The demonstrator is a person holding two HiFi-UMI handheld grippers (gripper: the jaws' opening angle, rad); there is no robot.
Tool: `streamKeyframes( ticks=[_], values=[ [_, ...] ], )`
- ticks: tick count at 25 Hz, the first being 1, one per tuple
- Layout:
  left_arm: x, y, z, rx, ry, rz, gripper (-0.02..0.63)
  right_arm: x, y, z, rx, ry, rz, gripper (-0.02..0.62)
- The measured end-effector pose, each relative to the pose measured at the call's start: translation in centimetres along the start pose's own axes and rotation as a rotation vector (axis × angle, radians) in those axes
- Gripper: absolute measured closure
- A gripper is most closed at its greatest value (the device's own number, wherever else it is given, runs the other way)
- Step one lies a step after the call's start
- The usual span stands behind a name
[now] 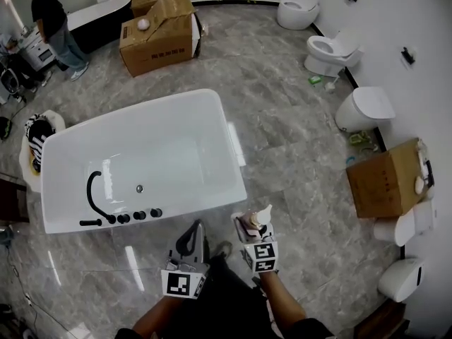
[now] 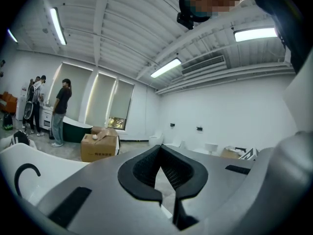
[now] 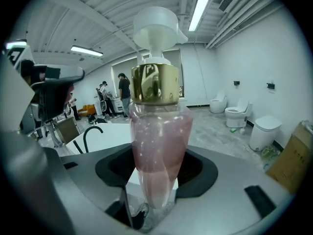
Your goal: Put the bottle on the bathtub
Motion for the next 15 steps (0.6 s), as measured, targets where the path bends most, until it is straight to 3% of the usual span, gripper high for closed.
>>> streamKeyframes(
  ticks=[15],
  values=[
    [-2.1,-1.5,6.5,-0.060,-0.075,-0.053,0.592,-6.6,7.5,12.0,-0.058,-0.145,0.064,0.361]
  ],
)
Point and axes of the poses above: the fingertips, and each gripper's own axes: z forward along the fingers, y to its right, x out of its top, the point moved 6 cm from there along -z, backward along the fingers, and after that the axes turned 14 degrees about x, right-handed, at the moved point
